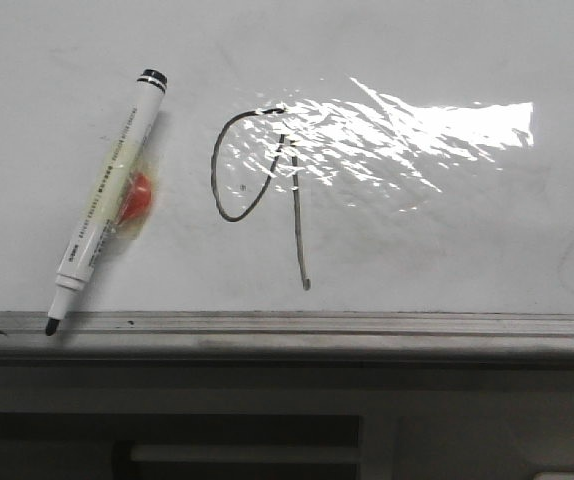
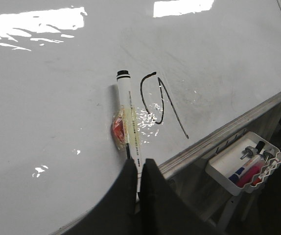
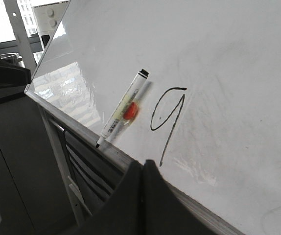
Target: Write number 9 on whiteboard
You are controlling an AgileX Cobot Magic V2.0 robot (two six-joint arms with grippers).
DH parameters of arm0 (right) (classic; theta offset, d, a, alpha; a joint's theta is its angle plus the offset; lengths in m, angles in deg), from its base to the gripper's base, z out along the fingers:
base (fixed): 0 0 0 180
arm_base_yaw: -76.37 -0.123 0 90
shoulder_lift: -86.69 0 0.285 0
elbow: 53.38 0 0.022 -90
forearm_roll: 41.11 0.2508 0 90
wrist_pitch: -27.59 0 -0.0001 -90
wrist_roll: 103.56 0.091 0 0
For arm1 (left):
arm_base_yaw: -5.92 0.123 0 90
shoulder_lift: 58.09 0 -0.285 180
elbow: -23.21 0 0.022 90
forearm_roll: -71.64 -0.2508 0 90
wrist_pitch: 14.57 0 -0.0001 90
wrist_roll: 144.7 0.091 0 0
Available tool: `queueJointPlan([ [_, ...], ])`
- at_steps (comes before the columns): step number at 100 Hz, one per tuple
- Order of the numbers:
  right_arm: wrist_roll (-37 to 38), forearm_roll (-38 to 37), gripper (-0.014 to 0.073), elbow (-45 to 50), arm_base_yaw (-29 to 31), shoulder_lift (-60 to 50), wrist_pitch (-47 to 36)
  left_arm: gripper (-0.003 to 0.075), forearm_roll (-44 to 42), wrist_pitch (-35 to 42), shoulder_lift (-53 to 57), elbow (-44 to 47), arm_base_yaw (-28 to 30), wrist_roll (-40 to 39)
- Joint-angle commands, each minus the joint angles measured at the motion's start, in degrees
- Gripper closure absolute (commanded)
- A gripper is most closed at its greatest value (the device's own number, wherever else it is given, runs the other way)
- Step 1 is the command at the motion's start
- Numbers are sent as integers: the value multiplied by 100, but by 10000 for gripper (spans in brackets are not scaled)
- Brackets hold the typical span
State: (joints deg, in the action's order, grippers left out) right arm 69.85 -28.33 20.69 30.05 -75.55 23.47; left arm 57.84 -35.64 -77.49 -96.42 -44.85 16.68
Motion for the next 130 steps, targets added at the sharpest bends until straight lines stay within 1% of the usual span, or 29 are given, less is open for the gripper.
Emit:
queueJointPlan([
  [1, -56, -89, 655, -139, -13, 40, -418, 741, 21, 377, -46, -156, 5, -1],
  [52, -56, -89, 655, -128, -13, 40, -419, 741, 21, 387, -46, -132, 5, -1],
  [71, -56, -89, 655, -128, -13, 40, -419, 741, 21, 563, -31, 478, 5, -1],
  [78, -56, -89, 655, -128, -13, 40, -419, 741, 21, 549, 27, 747, 100, -1],
  [92, -56, -89, 655, -128, -13, 40, -419, 741, 371, 793, 483, 1129, 582, -1],
  [104, -56, -89, 655, -128, -13, 40, -419, 741, 536, 1057, 1192, 1472, 1284, 82],
  [109, -56, -89, 655, -128, -13, 40, -419, 741, 910, 1327, 1360, 1688, 1592, 431],
  [112, -56, -89, 655, -128, -13, 40, -419, 741, 1165, 1743, 1324, 1823, 1771, 754],
  [117, -56, -89, 655, -120, -13, 40, -410, 741, 1518, 1464, 1311, 1782, 2090, 1212],
  [121, -56, -89, 655, -115, -13, 40, -425, 741, 1534, 1549, 1325, 1796, 2345, 1587],
  [130, -56, -89, 655, -115, -13, 40, -425, 741, 1534, 1531, 1345, 1796, 2922, 2058],
])
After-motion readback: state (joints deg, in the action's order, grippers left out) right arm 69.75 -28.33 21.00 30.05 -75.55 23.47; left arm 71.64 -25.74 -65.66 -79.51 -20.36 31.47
